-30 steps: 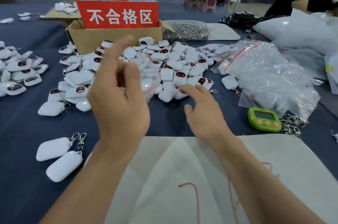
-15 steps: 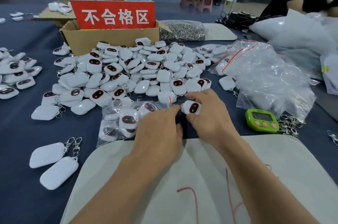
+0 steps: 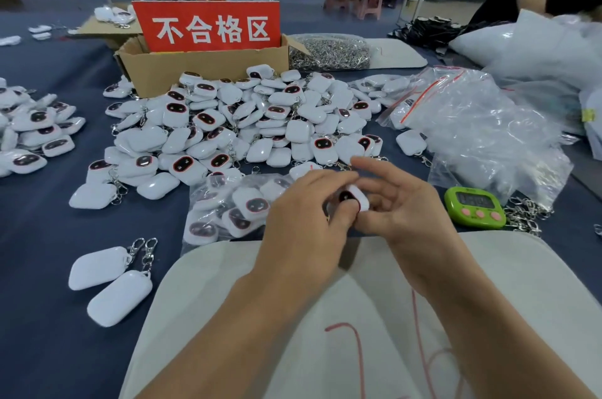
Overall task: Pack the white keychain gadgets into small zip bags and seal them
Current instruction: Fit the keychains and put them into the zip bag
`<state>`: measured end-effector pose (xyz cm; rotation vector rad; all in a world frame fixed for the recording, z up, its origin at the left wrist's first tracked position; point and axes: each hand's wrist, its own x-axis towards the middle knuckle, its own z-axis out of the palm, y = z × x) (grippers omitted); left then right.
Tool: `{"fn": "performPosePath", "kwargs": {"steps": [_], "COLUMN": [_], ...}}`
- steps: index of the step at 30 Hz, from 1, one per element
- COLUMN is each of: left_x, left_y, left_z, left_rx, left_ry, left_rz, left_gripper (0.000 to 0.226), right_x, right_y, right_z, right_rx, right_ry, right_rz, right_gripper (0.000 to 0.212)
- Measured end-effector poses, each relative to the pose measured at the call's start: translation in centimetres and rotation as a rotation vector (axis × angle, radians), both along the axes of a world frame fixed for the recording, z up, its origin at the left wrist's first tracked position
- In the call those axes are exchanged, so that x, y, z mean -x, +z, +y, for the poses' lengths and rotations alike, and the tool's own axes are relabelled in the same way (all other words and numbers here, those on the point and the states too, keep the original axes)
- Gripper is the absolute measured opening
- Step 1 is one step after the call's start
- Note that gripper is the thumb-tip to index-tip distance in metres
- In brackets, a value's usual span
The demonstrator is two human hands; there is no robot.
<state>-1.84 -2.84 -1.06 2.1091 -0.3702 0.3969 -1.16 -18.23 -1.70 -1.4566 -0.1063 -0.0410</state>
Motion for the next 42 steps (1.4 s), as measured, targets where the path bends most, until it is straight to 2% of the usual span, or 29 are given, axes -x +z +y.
{"fn": "performPosePath", "kwargs": {"steps": [3,6,9,13,17,20,24,28,34,37,40,42], "left_x": [-0.3,-0.5,-0.7,-0.8,-0.6,-0.3,0.2,0.1,-0.3,-0.4,-0.3,-0.3], "left_y": [0.1,-0.1,-0.1,-0.1,-0.2,-0.1,0.0,0.2,0.1,0.0,0.0,0.1], "left_z": [0.2,-0.1,-0.1,-0.2,-0.1,-0.1,-0.6,-0.5,-0.2,-0.2,-0.2,-0.3], "left_rx": [0.18,0.383,0.525,0.641,0.531,0.396,0.199,0.35,0.468,0.48,0.479,0.453], "left_ry": [0.073,0.061,-0.018,-0.026,0.019,0.059,0.069,-0.019,-0.095,-0.111,-0.09,-0.057], "left_rz": [0.051,0.127,0.187,0.148,0.108,0.051,0.08,0.196,0.215,0.213,0.204,0.186], "left_gripper": [0.03,0.031,0.032,0.024,0.028,0.025,0.039,0.036,0.028,0.029,0.031,0.034], "right_x": [0.0,0.2,0.3,0.8,1.0,1.1,1.2,1.3,1.3,1.2,1.1,1.1], "right_y": [0.3,0.8,1.2,1.5,1.8,2.0,2.2,2.4,2.4,2.3,2.2,2.1], "right_z": [-0.2,-0.4,-0.7,-0.4,0.3,0.6,0.7,0.5,0.8,0.8,0.7,0.8], "right_rx": [-0.143,-0.221,-0.235,-0.201,-0.137,-0.098,0.025,0.093,0.088,0.068,0.05,0.055], "right_ry": [0.078,0.087,0.078,0.114,0.139,0.072,-0.022,-0.025,-0.004,0.017,0.031,0.05], "right_rz": [0.051,0.086,0.121,0.14,0.162,0.12,0.089,0.085,0.096,0.101,0.131,0.142], "right_gripper": [0.069,0.05,0.029,0.024,0.025,0.02,0.026,0.026,0.025,0.02,0.03,0.029]}}
